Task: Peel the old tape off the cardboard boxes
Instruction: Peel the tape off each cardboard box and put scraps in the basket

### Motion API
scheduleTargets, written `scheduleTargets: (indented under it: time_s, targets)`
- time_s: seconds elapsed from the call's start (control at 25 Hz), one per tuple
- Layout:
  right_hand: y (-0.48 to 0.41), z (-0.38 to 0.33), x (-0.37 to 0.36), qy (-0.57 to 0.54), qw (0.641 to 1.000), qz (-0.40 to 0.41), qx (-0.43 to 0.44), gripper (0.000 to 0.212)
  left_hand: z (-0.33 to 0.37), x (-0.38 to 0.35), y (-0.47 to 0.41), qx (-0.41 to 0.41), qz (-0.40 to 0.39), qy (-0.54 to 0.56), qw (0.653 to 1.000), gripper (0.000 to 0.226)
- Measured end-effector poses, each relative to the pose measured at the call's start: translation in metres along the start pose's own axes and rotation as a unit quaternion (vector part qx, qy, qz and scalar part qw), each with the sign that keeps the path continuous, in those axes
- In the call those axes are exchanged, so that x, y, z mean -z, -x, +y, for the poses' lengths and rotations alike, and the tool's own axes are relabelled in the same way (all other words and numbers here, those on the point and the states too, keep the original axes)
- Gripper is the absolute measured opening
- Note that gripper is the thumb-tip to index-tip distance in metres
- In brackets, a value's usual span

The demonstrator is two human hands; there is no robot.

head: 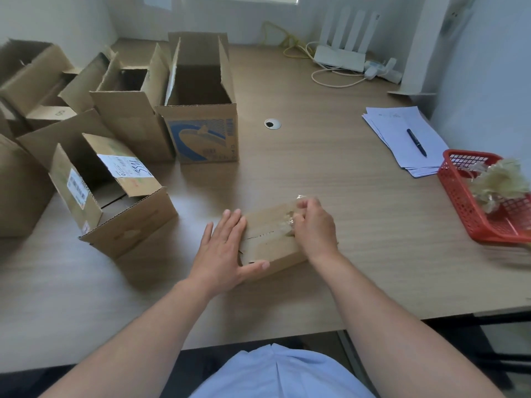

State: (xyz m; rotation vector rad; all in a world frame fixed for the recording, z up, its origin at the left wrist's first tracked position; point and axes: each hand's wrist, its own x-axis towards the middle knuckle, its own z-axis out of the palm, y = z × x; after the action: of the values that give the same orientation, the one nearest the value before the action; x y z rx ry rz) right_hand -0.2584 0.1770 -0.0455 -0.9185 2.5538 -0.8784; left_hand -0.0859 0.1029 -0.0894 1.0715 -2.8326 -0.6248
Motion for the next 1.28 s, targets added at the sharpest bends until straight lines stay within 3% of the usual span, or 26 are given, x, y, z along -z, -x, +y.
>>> scheduleTargets:
  time_s: [0.12, 0.28, 0.44, 0.64, 0.76, 0.84, 1.0, 1.12, 1.2, 1.28]
  targets:
    - [-0.012, 0.012, 0.011, -0.091, 0.994, -0.005, -0.054, 0.022, 0.005, 0.003, 0.000, 0.012, 0.008, -0.011, 1.000, 0.109]
    - [-0.013, 0.019, 0.010, 0.029, 0.998, -0.038, 0.034, 0.011, 0.019, 0.006, -0.005, 0.037, 0.013, -0.043, 0.998, 0.105]
    - [-0.013, 0.023, 0.007, 0.090, 0.991, -0.063, 0.082, 0.022, 0.036, 0.008, -0.015, 0.043, -0.017, -0.058, 0.997, 0.119]
    - [-0.008, 0.020, 0.000, 0.197, 0.967, -0.067, 0.149, 0.059, 0.060, -0.006, -0.025, 0.055, -0.011, -0.072, 0.996, 0.129]
    - [-0.002, 0.018, -0.005, 0.251, 0.945, -0.031, 0.209, 0.036, 0.061, -0.011, -0.023, 0.061, 0.011, -0.108, 0.992, 0.128]
    - [-0.005, 0.020, -0.002, 0.223, 0.949, -0.035, 0.222, 0.022, 0.061, -0.013, -0.023, 0.060, 0.022, -0.131, 0.989, 0.126]
    - [-0.024, 0.031, 0.017, 0.009, 0.998, -0.018, 0.064, 0.027, 0.060, -0.015, -0.025, 0.057, 0.018, -0.146, 0.987, 0.124]
    - [-0.036, 0.038, 0.028, -0.116, 0.992, -0.013, -0.048, 0.031, 0.058, -0.016, -0.026, 0.055, 0.019, -0.153, 0.987, 0.124]
    - [-0.040, 0.038, 0.030, -0.151, 0.985, -0.031, -0.077, 0.023, 0.058, -0.017, -0.026, 0.056, 0.022, -0.156, 0.986, 0.123]
    - [-0.041, 0.037, 0.031, -0.108, 0.990, -0.062, -0.068, 0.016, 0.058, -0.017, -0.026, 0.056, 0.024, -0.156, 0.986, 0.123]
